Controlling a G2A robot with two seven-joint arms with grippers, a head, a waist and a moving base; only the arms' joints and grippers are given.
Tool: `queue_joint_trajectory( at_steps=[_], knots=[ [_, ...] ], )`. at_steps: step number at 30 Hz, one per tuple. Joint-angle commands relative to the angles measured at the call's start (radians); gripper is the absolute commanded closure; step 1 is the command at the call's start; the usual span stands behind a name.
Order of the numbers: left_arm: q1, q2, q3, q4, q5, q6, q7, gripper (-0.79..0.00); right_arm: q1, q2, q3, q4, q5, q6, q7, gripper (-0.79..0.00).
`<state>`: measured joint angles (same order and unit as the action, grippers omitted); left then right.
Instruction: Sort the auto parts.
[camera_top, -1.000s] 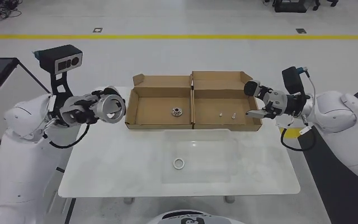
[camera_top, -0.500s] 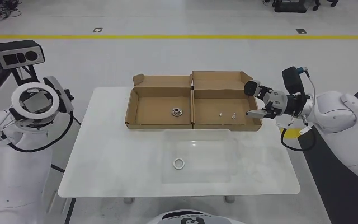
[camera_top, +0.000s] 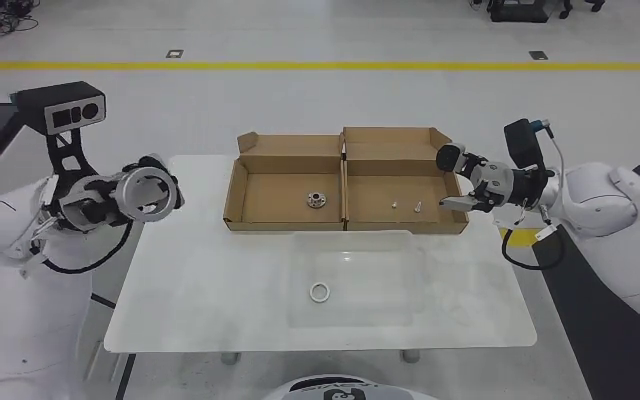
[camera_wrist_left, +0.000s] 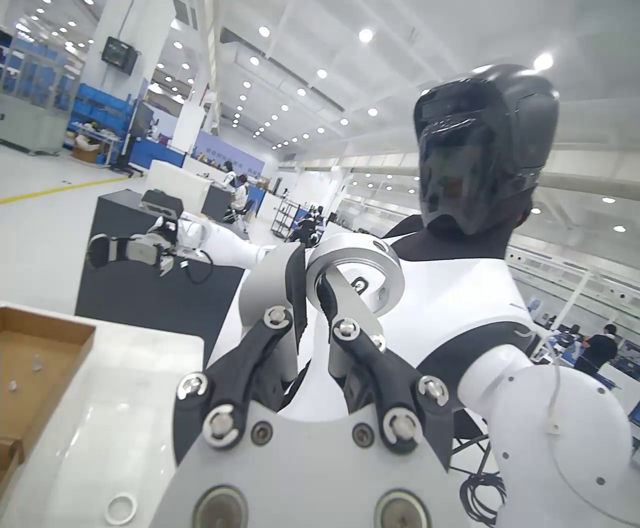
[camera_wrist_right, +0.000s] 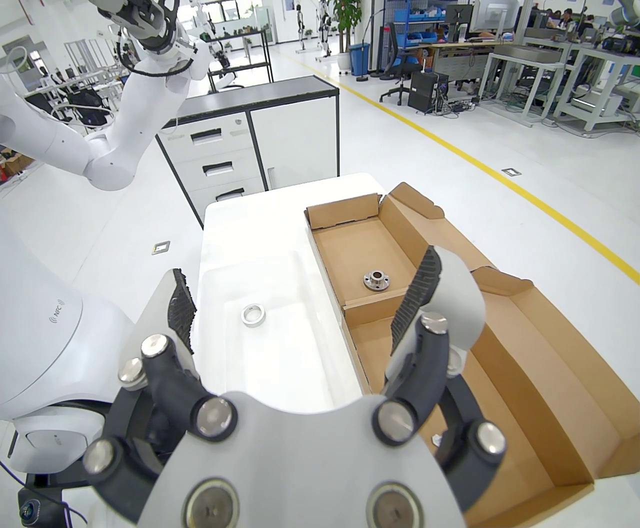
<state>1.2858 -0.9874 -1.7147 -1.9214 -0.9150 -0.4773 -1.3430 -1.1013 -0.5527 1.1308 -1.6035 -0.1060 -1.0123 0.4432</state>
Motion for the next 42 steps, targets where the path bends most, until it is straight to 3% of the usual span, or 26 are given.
queue_joint_trajectory(
  at_steps=[1, 6, 17, 28, 42],
  knots=[
    [0.002, 0.000, -0.001, -0.004, 0.044, -0.003, 0.003, 0.000, 0.000, 0.000, 0.000, 0.000, 0.000, 0.000, 0.000, -0.785],
    [0.007, -0.002, 0.005, -0.009, 0.041, -0.010, 0.010, 0.000, 0.000, 0.000, 0.000, 0.000, 0.000, 0.000, 0.000, -0.785],
    [0.011, -0.019, 0.003, 0.011, -0.166, 0.027, -0.027, 0.000, 0.000, 0.000, 0.000, 0.000, 0.000, 0.000, 0.000, -0.785],
    [0.005, -0.040, -0.010, 0.016, -0.175, 0.056, -0.056, 0.000, 0.000, 0.000, 0.000, 0.000, 0.000, 0.000, 0.000, -0.785],
    [0.005, -0.040, -0.010, 0.016, -0.175, 0.056, -0.056, 0.000, 0.000, 0.000, 0.000, 0.000, 0.000, 0.000, 0.000, -0.785]
  ],
)
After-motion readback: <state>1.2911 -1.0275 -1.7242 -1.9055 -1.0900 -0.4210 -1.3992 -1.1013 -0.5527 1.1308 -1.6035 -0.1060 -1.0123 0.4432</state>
